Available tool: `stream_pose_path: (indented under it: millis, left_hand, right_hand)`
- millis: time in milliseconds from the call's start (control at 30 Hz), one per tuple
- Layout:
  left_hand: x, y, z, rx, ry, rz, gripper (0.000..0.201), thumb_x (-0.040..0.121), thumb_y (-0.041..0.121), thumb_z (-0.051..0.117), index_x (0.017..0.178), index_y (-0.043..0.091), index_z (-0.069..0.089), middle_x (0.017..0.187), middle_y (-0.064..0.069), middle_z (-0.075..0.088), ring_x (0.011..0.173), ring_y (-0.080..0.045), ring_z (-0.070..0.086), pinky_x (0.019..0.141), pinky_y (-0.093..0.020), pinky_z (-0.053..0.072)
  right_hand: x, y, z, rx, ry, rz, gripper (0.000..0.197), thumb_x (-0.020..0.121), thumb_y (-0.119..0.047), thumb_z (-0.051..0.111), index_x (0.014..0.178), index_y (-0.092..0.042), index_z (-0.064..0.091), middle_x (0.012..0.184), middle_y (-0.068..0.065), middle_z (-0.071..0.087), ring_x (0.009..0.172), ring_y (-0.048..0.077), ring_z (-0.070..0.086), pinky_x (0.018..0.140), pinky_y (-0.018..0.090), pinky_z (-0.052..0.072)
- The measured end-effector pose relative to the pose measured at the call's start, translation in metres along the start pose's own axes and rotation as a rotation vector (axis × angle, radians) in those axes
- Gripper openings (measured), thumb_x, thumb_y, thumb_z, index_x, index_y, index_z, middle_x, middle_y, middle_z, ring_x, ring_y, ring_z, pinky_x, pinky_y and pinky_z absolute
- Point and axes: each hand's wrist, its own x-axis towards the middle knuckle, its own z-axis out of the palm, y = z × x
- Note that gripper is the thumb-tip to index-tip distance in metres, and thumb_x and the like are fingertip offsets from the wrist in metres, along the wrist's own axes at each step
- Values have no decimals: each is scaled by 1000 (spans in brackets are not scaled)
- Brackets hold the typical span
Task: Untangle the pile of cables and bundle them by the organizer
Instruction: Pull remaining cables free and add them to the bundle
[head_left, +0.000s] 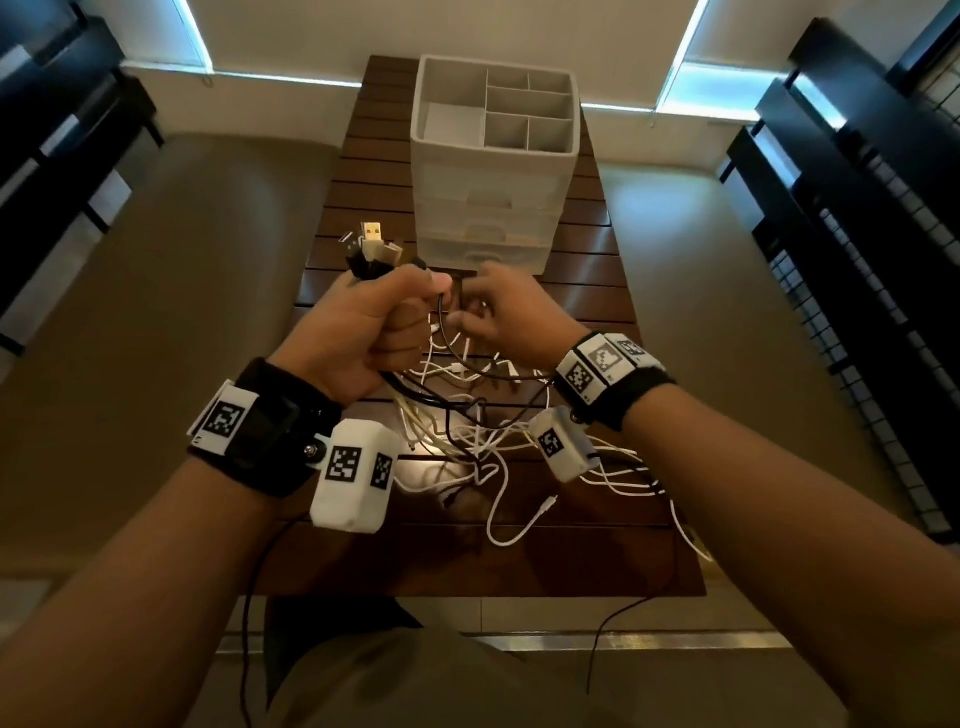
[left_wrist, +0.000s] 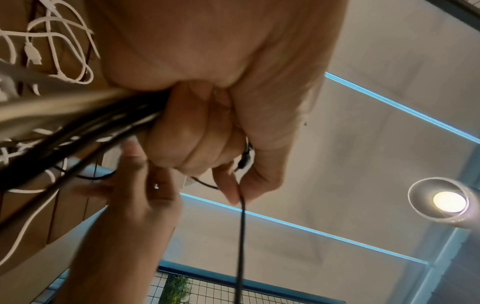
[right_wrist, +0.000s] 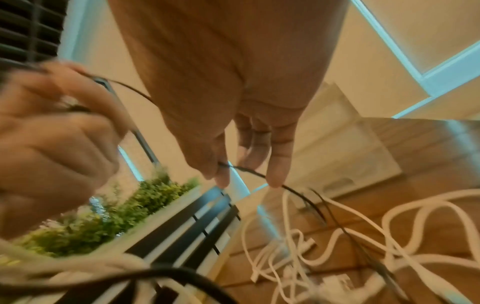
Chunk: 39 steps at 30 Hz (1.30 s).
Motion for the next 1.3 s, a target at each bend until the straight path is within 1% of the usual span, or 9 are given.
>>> stream_pose_path:
  millis: [200, 467, 567, 700, 767, 867, 967, 1133, 1300]
  left_hand:
    - [-8, 6, -5, -108, -41, 101, 29, 103, 18, 48, 77, 17, 60, 52, 10, 22, 38, -4, 15, 32, -15, 21]
    - [-4, 6, -13, -131, 123, 68, 30, 105, 16, 48, 76, 17, 56, 47, 14, 25, 35, -1, 17, 37, -20, 9]
    - [-3, 3, -12, -150, 118, 48, 35, 105, 16, 49, 71, 19, 59, 49, 14, 22, 35, 0, 19, 35, -18, 10]
    - [-4, 2, -16, -187, 142, 49, 31, 105, 18, 50, 75, 19, 57, 48, 15, 26, 34, -1, 20, 34, -17, 13]
    - [-4, 2, -16, -207, 153, 54, 26, 104, 19, 51, 79, 18, 56, 47, 15, 26, 34, -1, 20, 34, -16, 13]
    - [-6, 1, -16, -197, 167, 59, 30, 105, 19, 50, 77, 18, 61, 48, 14, 26, 35, 0, 20, 35, -17, 11]
    - [-6, 0, -14, -188, 160, 56, 28, 105, 20, 50, 79, 17, 60, 48, 14, 25, 35, -1, 19, 36, -18, 11]
    - [-9, 1, -15, -182, 156, 53, 32, 105, 19, 51, 74, 19, 62, 49, 13, 28, 36, -1, 20, 38, -20, 10]
    - [-8, 0, -19, -216, 184, 30, 29, 104, 23, 53, 77, 17, 58, 45, 14, 28, 33, -1, 21, 33, -17, 12]
  right_hand:
    - [3, 29, 26, -132, -388, 213, 30, 99, -40, 68, 105, -11, 76, 102, 7, 74, 99, 24, 69, 75, 27, 43]
    - [-3, 17, -46, 301, -1, 96, 19, 104, -17, 59, 117, -11, 72, 105, 5, 76, 91, 16, 74, 86, 35, 63]
    - [-10, 10, -68, 346, 226, 47, 16, 104, -12, 59, 110, -9, 74, 94, 5, 75, 82, 12, 72, 73, 26, 60]
    - [-17, 9, -75, 109, -75, -17, 22, 97, -6, 67, 114, -16, 76, 106, 3, 75, 97, 16, 72, 92, 34, 59]
    - [-18, 12, -72, 6, 18, 4, 22, 93, -3, 69, 108, -16, 79, 104, -4, 75, 96, 8, 69, 95, 32, 56]
    - [-12, 10, -73, 329, 321, -59, 22, 92, 3, 67, 107, -8, 78, 96, -6, 75, 92, 5, 73, 86, 22, 58]
    - [-9, 15, -66, 284, 143, -13, 28, 94, 7, 64, 110, -13, 76, 93, -8, 75, 86, 0, 73, 80, 20, 59]
    - [-12, 16, -75, 447, 346, -20, 31, 95, 11, 54, 106, -8, 76, 81, -3, 73, 70, 15, 69, 69, 31, 60]
    - [-35, 24, -78, 164, 291, 76, 28, 100, -6, 60, 113, -23, 79, 82, 0, 72, 61, 0, 57, 59, 16, 47]
